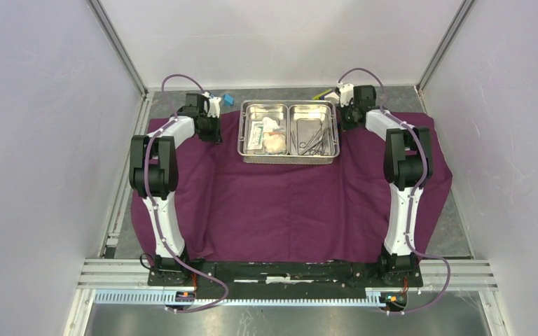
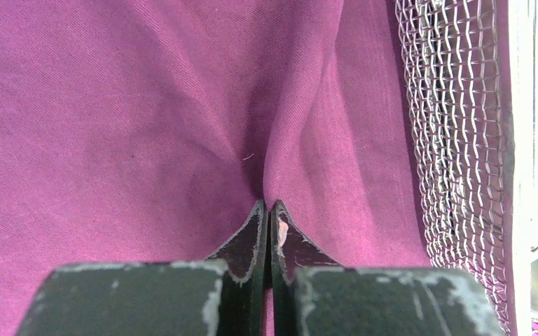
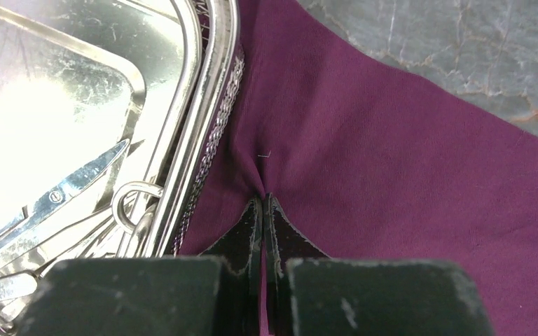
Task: Open and lay out the surgical kit
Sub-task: Smooth out the surgical kit at the center of the board.
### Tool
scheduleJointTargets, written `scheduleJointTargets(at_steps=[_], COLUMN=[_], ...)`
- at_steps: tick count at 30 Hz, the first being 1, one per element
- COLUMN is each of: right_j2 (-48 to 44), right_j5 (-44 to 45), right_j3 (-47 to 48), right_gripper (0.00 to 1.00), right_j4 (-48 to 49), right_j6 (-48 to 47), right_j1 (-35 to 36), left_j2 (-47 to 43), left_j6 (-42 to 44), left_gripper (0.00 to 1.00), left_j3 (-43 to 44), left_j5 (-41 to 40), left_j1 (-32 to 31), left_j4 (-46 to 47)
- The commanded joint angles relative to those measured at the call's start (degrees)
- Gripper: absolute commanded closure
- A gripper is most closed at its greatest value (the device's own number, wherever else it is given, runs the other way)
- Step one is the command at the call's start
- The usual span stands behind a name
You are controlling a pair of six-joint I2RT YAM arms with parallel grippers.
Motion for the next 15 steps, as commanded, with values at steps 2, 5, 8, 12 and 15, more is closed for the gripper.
scheduleJointTargets(at_steps=[2,5,8,12,15], right_j2=[3.94,4.6,5.33,6.5,6.99], right_j5=[4.23,5.64,6.56,6.71,7.19], right_j3=[6.03,7.39,8.82,10.77,11.24], right_gripper=[1.0,1.0,1.0,1.0,1.0], right_j4=[-0.01,-0.4,-0.99,-2.71,-3.37], right_j6=[-1.67,-2.8,-3.81,-4.56,-5.52], right_j1=[-0.23,-0.24,-0.32,-0.27,-0.29], left_j2=[0.31,0.63,1.55,3.15,4.06], left_j6=[-3.82,-4.2,-4.65,-5.05,-5.19], left_gripper=[0.98,0.98,0.98,0.98,0.98], left_j3=[1.35,1.84,2.82,5.04,6.27], left_j5=[-1.71,-3.06,-4.25,-5.3,-5.74], left_j1=[-0.03,-0.03,0.12,0.63,1.38], left_j4=[0.9,1.0,1.01,0.66,0.82])
